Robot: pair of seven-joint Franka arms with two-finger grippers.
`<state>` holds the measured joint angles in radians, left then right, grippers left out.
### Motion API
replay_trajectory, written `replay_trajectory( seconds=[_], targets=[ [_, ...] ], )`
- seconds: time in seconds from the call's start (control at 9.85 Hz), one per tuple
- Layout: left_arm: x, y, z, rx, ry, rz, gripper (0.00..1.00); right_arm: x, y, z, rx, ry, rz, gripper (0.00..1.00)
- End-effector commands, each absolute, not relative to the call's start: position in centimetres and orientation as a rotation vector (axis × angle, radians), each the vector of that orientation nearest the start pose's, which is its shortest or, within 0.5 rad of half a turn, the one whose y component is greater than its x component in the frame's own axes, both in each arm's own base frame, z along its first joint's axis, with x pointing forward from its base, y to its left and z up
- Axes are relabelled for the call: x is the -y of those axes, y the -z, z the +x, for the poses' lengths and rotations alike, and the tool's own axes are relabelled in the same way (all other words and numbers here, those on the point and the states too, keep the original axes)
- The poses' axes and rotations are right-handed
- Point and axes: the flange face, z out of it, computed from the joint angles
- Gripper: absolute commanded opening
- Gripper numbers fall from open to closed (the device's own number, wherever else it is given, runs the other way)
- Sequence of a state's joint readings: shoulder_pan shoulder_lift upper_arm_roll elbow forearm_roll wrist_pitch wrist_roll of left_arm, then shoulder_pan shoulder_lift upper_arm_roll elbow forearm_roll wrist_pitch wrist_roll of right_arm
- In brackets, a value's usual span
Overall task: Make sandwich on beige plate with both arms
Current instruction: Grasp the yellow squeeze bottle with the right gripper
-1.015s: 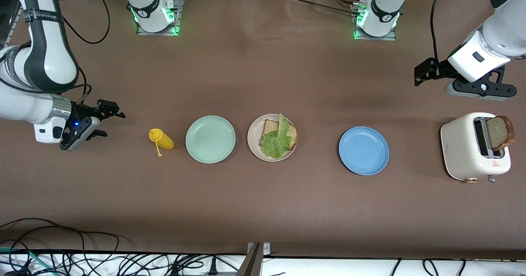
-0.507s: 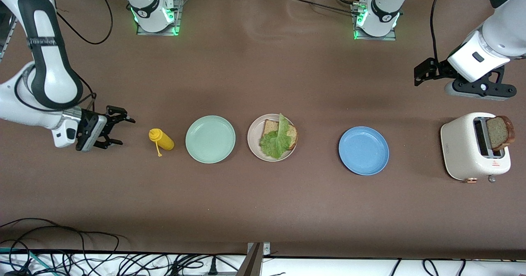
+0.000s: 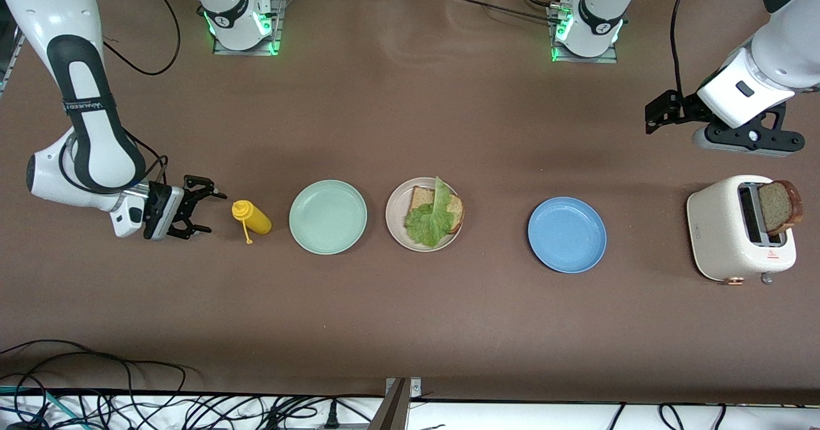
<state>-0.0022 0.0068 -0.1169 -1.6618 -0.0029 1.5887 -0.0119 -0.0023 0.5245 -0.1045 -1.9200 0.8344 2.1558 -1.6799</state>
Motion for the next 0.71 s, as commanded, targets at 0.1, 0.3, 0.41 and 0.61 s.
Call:
replay_trajectory(
  seconds=[0.1,0.3,0.41,0.61],
  targets=[
    [6.8,-58.3,54.7,-0.16,-0.106,-3.154,1.0,0.4,-18.6,60.7,1.249,0.453,-2.165,1.0],
    [6.9,-58.2,54.7,-0.165,-0.109,-3.153,1.0,-0.2,-17.7,61.1,1.327,0.488,-2.142,1.0],
    [7.0,-58.2,54.7,-0.167,-0.109,-3.151,1.0,-0.2,-17.6,61.3,1.346,0.495,-2.136,1.0],
    [7.0,-58.6,54.7,-0.167,-0.097,-3.152,1.0,-1.0,-17.1,62.1,1.421,0.526,-2.096,1.0]
  ],
)
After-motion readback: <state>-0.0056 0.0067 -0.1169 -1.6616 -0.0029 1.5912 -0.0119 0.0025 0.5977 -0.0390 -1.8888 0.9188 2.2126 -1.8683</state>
